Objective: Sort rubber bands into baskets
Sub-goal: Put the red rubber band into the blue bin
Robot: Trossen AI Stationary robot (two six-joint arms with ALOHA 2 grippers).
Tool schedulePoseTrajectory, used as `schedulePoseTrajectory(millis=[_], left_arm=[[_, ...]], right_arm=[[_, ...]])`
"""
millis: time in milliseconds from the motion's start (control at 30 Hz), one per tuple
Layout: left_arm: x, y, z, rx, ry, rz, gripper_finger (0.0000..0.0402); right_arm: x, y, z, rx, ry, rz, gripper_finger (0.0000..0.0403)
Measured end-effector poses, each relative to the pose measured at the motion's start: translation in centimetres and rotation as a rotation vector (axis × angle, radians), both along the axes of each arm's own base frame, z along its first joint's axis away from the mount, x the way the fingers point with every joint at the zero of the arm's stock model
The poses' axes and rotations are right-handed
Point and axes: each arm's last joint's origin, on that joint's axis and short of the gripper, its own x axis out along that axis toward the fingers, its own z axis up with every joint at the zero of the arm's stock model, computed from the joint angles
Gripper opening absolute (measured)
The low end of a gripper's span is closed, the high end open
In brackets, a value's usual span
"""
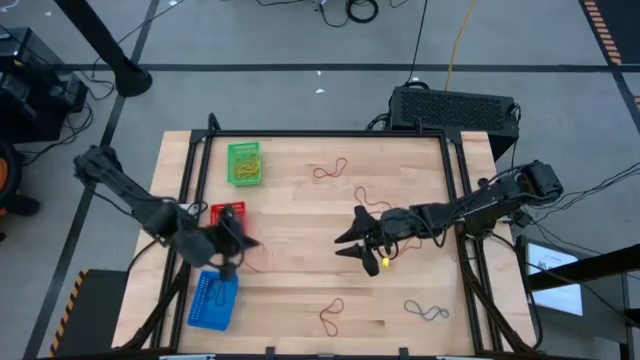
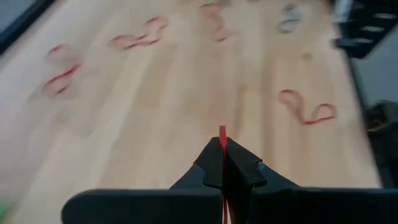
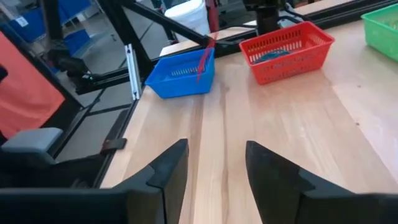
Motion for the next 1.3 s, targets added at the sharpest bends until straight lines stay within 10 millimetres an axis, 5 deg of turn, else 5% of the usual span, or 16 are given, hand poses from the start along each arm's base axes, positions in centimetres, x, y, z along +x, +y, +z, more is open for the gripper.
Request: schedulePoseTrajectory(millis=[300,633,800,1067,1300], left_arm=[[-4.0,3.0,-1.0,0.019,0.284,0.262,0.0],[-4.9,3.5,-1.4,0.027,0.389,0.311,0.0],[-4.9,3.0,-1.0,-0.07,0.43,0.249,0.0],[-3.9,0.1,3.0,-0.263,0.222,-0.037,0.0],[-4.5,-2.1,2.3,-0.401,0.371,-0.086,0.0]], right_arm=[[-0.3,1.2,-0.1,-0.02,0.002,0.045,0.0153],[-0.3,1.2,-0.1,-0.022,0.005,0.046,0.0153],[-0.3,1.2,-0.1,-0.021,0.005,0.046,0.0153],[-0.3,1.2,-0.1,-0.019,0.006,0.043,0.0153],[-0.5,1.8,-0.1,-0.019,0.007,0.065,0.0153]])
